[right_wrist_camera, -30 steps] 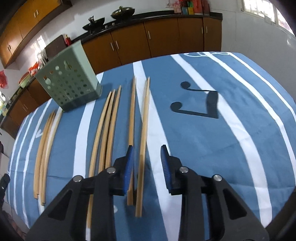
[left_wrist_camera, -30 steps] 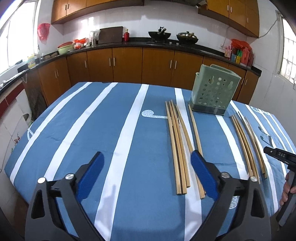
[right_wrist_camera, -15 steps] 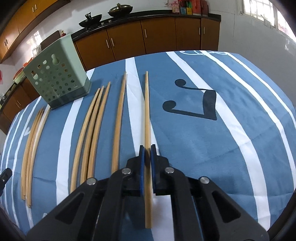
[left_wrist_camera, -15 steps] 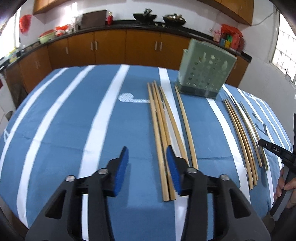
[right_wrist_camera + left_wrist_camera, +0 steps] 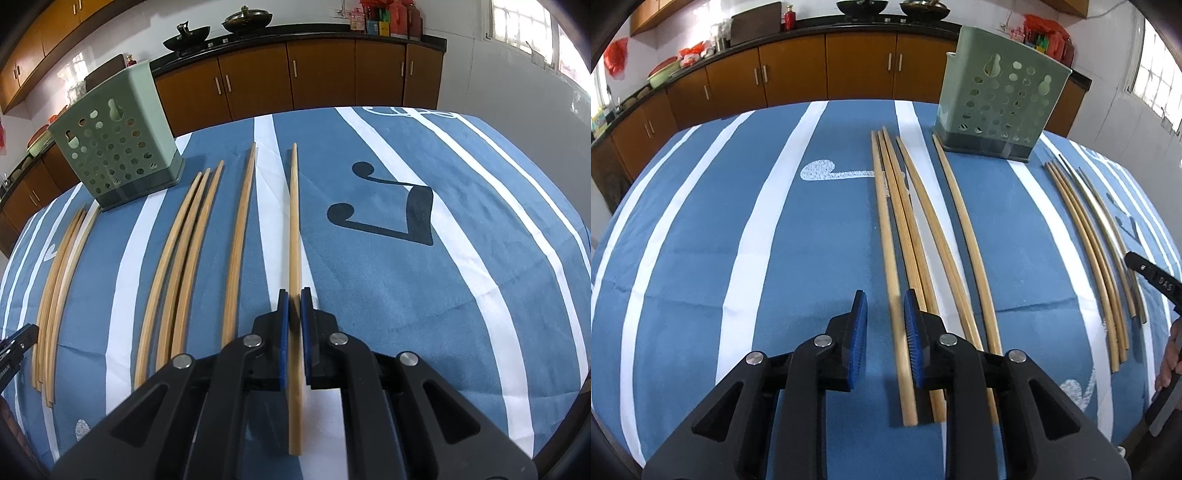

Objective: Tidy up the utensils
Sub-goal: 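Grasp a wooden chopstick with the right tool while the left tool grasps another chopstick, then lift both held chopsticks and carry them over the green utensil holder, then lower the chopsticks into the holder and open both tools, then grasp another chopstick with the right tool while the left tool grasps one too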

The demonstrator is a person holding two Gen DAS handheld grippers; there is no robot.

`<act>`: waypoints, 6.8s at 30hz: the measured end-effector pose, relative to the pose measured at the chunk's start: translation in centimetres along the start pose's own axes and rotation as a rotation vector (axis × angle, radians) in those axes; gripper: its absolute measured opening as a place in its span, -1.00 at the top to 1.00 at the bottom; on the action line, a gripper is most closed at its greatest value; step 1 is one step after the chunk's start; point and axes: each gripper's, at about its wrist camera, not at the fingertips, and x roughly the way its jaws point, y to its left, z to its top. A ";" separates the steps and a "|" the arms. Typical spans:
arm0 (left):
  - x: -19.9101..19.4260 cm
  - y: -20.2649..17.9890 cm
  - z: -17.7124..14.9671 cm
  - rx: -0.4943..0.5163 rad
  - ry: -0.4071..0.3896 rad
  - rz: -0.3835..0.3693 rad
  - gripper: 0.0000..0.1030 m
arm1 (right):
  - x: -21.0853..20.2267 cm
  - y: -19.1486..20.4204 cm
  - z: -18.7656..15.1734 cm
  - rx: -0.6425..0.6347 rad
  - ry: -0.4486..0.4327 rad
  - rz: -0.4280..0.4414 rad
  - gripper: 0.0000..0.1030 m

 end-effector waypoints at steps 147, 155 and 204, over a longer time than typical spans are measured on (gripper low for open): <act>-8.0 3.4 8.4 -0.155 -0.353 -0.068 0.45 | -5.0 0.9 5.7 -0.032 -0.194 0.162 0.39; -3.3 4.5 3.6 -0.185 -0.189 -0.066 0.45 | 0.2 2.8 0.9 -0.081 -0.003 0.135 0.42; 2.0 4.0 2.5 -0.125 -0.067 -0.018 0.86 | 1.6 1.0 1.7 -0.053 -0.029 0.021 0.84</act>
